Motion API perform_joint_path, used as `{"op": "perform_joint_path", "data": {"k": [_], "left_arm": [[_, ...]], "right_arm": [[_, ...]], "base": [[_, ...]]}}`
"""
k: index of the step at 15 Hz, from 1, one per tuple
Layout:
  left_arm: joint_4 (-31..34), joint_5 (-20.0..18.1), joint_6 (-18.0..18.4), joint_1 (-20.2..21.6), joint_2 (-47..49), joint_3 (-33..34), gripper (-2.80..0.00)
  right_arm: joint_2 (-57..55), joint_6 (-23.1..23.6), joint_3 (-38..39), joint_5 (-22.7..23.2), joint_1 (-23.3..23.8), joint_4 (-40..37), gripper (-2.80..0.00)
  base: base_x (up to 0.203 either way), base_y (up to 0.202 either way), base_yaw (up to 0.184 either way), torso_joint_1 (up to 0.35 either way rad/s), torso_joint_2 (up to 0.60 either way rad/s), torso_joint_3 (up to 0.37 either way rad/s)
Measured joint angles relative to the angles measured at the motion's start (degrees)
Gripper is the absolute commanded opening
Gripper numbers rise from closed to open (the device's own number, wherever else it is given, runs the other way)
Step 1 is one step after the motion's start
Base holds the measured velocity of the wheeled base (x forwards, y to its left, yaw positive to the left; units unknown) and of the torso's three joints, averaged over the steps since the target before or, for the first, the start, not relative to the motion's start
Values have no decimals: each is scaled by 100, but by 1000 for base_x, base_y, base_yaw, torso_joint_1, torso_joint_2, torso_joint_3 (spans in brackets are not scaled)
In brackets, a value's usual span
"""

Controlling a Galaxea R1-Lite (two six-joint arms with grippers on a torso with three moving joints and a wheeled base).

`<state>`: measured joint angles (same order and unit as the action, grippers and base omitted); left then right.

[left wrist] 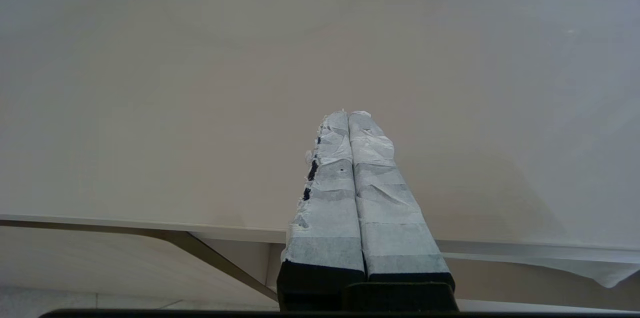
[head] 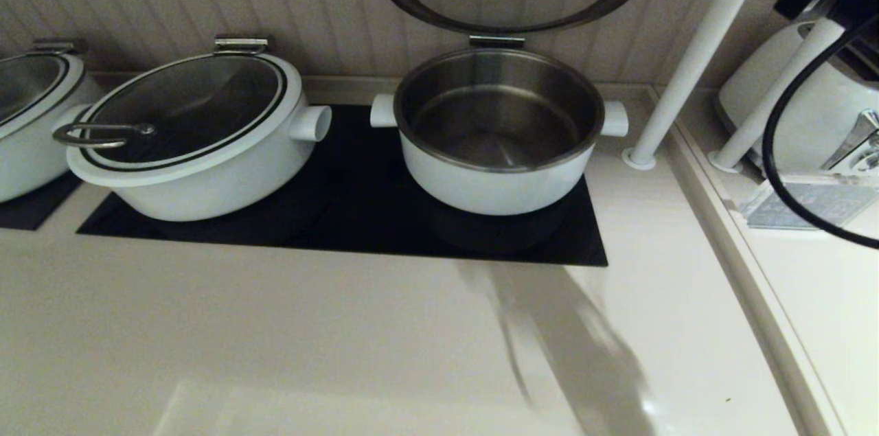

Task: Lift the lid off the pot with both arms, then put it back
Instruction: Close the pot lid

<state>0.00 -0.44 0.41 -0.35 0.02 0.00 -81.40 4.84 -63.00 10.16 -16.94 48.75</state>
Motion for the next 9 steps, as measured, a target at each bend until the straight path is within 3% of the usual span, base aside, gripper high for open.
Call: {"op": "perform_joint_path", "data": {"k": [2,6,9], "left_arm": [[0,-3,0,0,0,0,-280],[0,0,2,0,0,0,-280],[0,0,5,0,0,0,-280]], "right_arm": [[-30,-2,-395,201,51,-43,-280],[-475,-5,-1394,1049,473,-300,-280],[-960,0,-2131,1248,753,-355,-280]], "base": [[0,0,0,0,0,0],[0,0,0,0,0,0],[0,0,0,0,0,0]]}}
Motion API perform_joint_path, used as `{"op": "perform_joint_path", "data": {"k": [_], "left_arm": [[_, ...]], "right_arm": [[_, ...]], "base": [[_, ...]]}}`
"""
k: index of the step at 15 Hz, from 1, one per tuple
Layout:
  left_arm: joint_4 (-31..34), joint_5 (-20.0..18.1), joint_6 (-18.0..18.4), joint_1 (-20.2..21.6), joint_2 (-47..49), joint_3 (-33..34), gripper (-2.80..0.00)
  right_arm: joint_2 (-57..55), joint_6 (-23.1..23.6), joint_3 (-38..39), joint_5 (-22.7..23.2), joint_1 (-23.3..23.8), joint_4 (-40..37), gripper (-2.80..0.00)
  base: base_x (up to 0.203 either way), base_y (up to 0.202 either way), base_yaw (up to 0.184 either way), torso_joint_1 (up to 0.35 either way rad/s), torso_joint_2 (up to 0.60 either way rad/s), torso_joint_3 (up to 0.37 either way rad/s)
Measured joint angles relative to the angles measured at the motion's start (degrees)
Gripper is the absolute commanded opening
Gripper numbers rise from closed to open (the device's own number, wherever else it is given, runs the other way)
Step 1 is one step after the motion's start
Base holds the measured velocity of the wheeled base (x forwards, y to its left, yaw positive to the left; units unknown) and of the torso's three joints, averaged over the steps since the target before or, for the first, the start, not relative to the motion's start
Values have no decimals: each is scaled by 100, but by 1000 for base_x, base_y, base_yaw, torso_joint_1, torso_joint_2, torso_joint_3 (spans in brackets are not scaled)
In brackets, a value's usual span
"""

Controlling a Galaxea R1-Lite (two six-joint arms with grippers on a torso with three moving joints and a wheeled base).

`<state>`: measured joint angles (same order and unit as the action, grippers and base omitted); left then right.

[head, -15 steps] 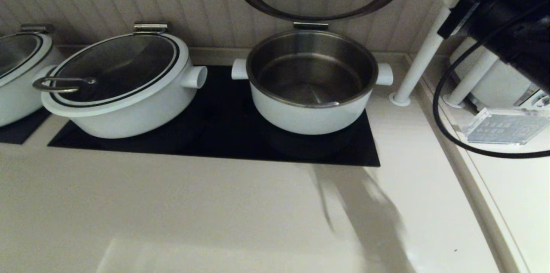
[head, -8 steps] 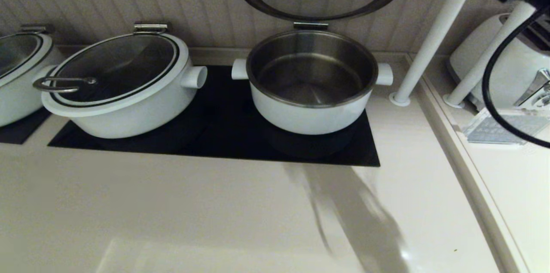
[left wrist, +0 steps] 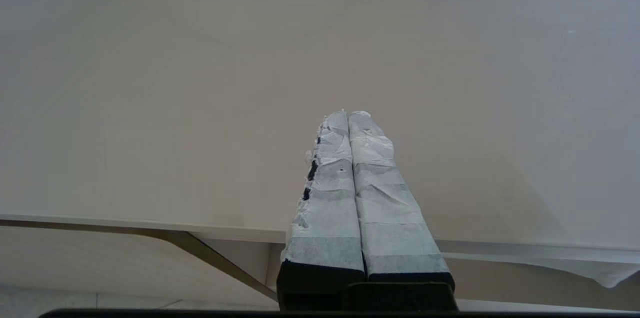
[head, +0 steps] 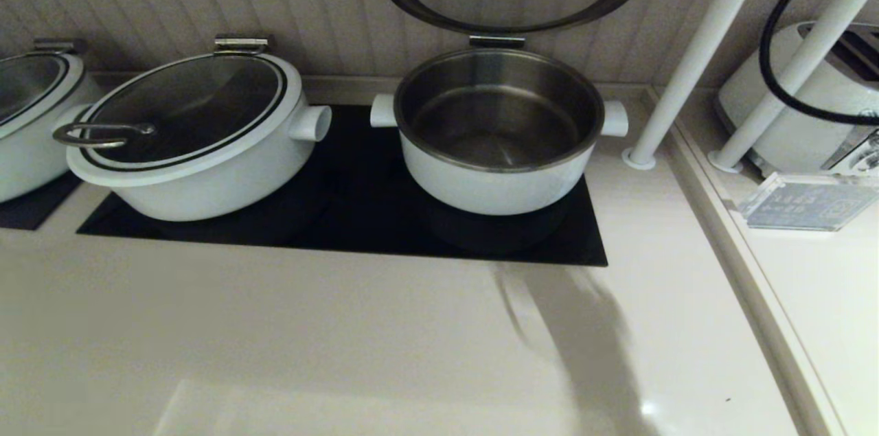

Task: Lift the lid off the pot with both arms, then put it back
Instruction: Close the pot lid

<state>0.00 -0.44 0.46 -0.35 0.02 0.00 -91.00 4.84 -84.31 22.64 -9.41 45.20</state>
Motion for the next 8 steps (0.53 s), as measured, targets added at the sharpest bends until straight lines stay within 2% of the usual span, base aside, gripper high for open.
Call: {"op": "perform_joint_path", "data": {"k": [3,8], "left_arm": [[0,0,-2,0,0,0,-280],[0,0,-2,0,0,0,-280]], "right_arm": [[-285,22,-157,259,166,-1,-280],[-564,108,-298,432,437,-108,-280]], "base": [[0,0,0,0,0,0],[0,0,0,0,0,0]]}}
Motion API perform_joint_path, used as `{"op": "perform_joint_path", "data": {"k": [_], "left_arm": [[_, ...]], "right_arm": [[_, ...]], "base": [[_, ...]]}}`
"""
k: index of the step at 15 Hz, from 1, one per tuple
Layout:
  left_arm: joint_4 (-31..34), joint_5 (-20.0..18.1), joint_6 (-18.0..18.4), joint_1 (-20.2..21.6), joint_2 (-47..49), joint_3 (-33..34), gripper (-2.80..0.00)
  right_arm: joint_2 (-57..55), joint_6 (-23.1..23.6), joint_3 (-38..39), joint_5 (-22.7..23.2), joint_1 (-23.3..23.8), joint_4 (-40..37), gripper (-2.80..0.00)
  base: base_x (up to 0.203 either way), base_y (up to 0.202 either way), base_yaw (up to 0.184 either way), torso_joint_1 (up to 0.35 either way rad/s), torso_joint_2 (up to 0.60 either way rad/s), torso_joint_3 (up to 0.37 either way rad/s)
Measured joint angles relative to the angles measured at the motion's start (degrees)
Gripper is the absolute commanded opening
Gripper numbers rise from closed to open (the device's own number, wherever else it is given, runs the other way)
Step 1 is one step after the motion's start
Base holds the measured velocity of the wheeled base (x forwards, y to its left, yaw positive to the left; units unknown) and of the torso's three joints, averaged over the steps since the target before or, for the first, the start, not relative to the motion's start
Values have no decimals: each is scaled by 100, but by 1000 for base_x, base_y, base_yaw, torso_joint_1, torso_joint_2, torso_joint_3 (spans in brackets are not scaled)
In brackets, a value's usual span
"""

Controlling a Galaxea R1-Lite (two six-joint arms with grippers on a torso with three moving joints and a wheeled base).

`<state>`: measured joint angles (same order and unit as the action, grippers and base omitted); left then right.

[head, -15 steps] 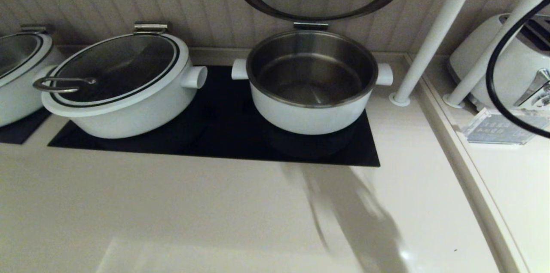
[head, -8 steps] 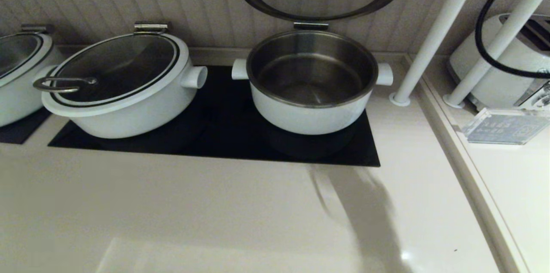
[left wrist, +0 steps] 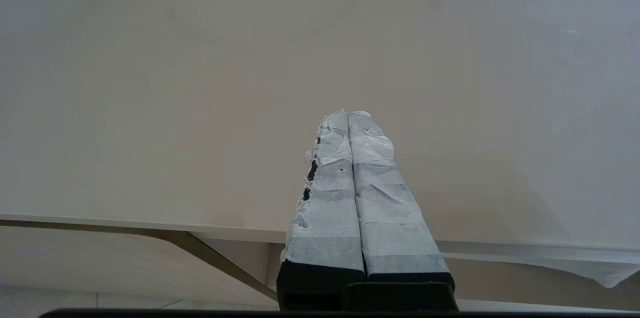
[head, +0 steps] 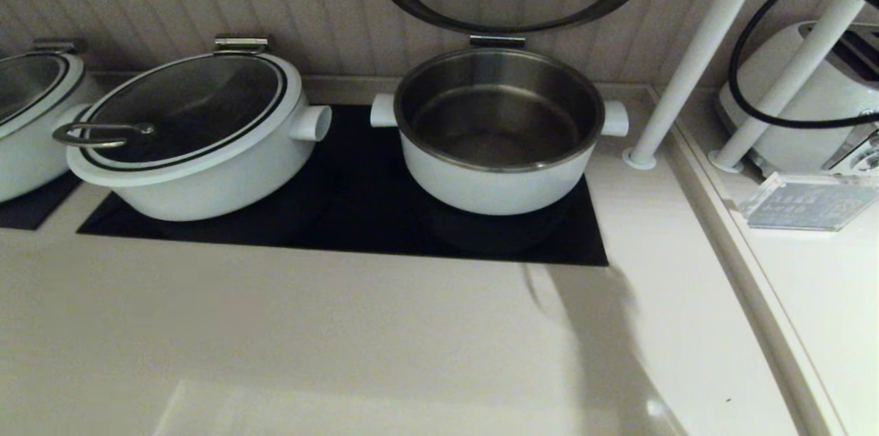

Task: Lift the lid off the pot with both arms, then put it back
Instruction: Close the pot lid

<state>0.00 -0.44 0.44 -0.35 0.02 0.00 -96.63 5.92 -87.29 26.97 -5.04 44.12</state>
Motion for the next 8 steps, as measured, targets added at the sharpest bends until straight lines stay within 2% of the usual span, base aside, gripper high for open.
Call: {"op": "perform_joint_path", "data": {"k": [3,8], "left_arm": [[0,0,-2,0,0,0,-280],[-2,2,-2,0,0,0,-280]], "right_arm": [[-177,64,-72,391,199,17,-280],[-521,675,-279,955,235,32,-280]], "base": [[0,0,0,0,0,0],[0,0,0,0,0,0]]}}
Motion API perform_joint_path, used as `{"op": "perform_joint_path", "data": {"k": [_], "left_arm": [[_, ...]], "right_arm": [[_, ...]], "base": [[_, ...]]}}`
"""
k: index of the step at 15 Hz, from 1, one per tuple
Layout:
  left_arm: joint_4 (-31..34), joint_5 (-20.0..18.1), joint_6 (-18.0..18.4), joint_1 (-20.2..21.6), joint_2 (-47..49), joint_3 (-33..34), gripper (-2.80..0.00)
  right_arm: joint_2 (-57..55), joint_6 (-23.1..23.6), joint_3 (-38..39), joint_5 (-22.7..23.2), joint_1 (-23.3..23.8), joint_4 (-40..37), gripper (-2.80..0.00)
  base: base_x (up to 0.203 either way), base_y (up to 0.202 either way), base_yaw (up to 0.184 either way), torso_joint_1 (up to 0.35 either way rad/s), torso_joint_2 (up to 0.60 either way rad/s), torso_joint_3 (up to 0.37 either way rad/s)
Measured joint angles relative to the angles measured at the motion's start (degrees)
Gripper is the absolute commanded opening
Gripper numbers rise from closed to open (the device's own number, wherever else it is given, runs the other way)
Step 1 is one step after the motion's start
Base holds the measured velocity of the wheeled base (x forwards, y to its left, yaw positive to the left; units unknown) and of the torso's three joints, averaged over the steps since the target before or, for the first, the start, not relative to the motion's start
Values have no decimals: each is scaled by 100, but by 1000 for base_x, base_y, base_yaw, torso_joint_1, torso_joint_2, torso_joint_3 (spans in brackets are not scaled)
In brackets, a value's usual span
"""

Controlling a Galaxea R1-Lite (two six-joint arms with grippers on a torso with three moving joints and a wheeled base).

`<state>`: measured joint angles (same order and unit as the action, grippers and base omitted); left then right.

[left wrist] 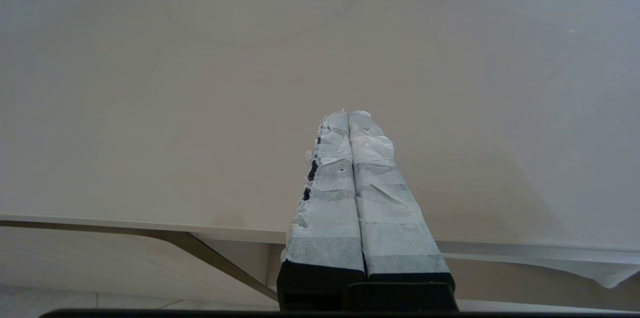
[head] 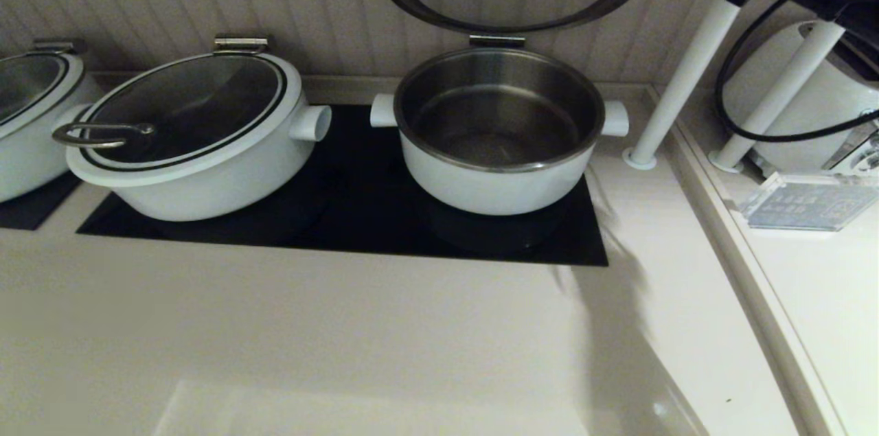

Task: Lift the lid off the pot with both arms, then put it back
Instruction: Close the pot lid

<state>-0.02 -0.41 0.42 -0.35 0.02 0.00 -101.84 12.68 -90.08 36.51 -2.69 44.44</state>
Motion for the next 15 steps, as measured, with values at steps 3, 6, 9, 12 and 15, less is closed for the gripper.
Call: {"op": "perform_joint_path", "data": {"k": [3,6,9,12,15], "left_arm": [[0,-3,0,0,0,0,-280],[2,-2,-2,0,0,0,-280],[2,0,2,0,0,0,-280],[2,-2,0,0,0,0,-280],[2,0,2,0,0,0,-280]], "right_arm": [[-152,89,-50,12,-15,83,-280],[-311,138,-202,-10,-8,116,-280],[-479,226,-370,-10,-17,111,-280],[-645,258,-535,-9,-43,115,-280],[-758,259,-577,-13,-85,245,-280]], "base": [[0,0,0,0,0,0],[0,0,0,0,0,0],[0,0,0,0,0,0],[0,0,0,0,0,0],[0,0,0,0,0,0]]}}
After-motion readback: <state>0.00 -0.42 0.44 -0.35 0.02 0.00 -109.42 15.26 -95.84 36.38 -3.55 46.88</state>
